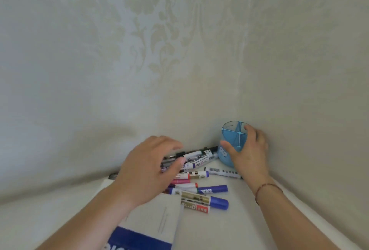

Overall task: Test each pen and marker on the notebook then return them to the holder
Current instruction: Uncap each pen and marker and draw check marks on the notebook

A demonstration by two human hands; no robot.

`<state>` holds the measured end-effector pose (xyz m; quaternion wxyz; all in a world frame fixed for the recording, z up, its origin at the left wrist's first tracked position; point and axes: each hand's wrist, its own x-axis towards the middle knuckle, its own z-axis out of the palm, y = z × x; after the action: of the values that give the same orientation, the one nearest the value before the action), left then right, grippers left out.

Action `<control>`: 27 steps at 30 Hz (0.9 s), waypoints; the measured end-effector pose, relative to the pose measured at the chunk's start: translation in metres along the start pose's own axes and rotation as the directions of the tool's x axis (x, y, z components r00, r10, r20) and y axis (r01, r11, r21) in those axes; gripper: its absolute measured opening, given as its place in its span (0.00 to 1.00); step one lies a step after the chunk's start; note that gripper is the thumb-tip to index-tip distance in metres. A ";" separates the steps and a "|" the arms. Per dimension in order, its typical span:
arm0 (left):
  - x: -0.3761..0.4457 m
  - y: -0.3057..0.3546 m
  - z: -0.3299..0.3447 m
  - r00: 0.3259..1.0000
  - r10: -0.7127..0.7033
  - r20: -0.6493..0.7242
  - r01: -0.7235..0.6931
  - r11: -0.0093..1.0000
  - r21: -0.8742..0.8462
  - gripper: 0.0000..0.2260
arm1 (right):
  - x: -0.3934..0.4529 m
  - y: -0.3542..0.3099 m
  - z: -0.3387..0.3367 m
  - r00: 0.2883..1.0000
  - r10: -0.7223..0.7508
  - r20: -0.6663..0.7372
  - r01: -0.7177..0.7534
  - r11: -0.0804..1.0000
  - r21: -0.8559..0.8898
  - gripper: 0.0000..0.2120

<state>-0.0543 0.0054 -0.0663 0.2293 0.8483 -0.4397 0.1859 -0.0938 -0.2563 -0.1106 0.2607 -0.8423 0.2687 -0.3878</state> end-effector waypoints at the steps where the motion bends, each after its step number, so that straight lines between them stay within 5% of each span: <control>1: -0.018 -0.007 -0.004 0.999 -0.034 0.015 0.033 0.997 0.064 0.21 | -0.001 -0.001 -0.001 1.000 0.002 -0.008 -0.002 1.000 -0.008 0.38; 9: -0.111 -0.031 0.007 0.920 -0.177 0.349 0.082 0.959 0.272 0.22 | -0.010 -0.008 -0.021 0.997 -0.013 -0.075 0.000 0.984 -0.178 0.37; 15: -0.131 -0.025 0.001 0.861 -0.162 0.482 0.090 0.981 0.169 0.37 | -0.011 0.005 -0.019 0.999 0.027 -0.026 -0.028 0.999 -0.027 0.33; 19: -0.133 -0.015 -0.015 0.849 -0.106 0.517 0.148 0.988 -0.041 0.16 | -0.019 0.002 -0.024 0.999 -0.007 0.037 0.013 0.985 -0.169 0.39; 21: -0.136 -0.013 -0.017 0.841 -0.113 0.530 0.206 0.971 -0.119 0.17 | -0.036 -0.004 -0.030 0.994 -0.106 -0.012 0.101 0.970 -0.221 0.34; 23: -0.135 -0.004 -0.020 0.827 -0.126 0.549 0.269 0.944 -0.190 0.16 | -0.065 -0.013 -0.036 0.962 -0.255 0.097 0.266 0.955 -0.130 0.23; 27: -0.135 0.015 -0.015 0.868 -0.035 0.495 0.239 0.904 -0.355 0.08 | -0.127 -0.021 -0.041 0.760 -0.580 0.293 0.630 0.769 -0.110 0.12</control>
<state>-0.1415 0.0948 -0.1205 0.2970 0.8311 -0.4484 -0.1411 -0.1916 -0.1672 -0.1387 0.0648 -0.9464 -0.0154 -0.3161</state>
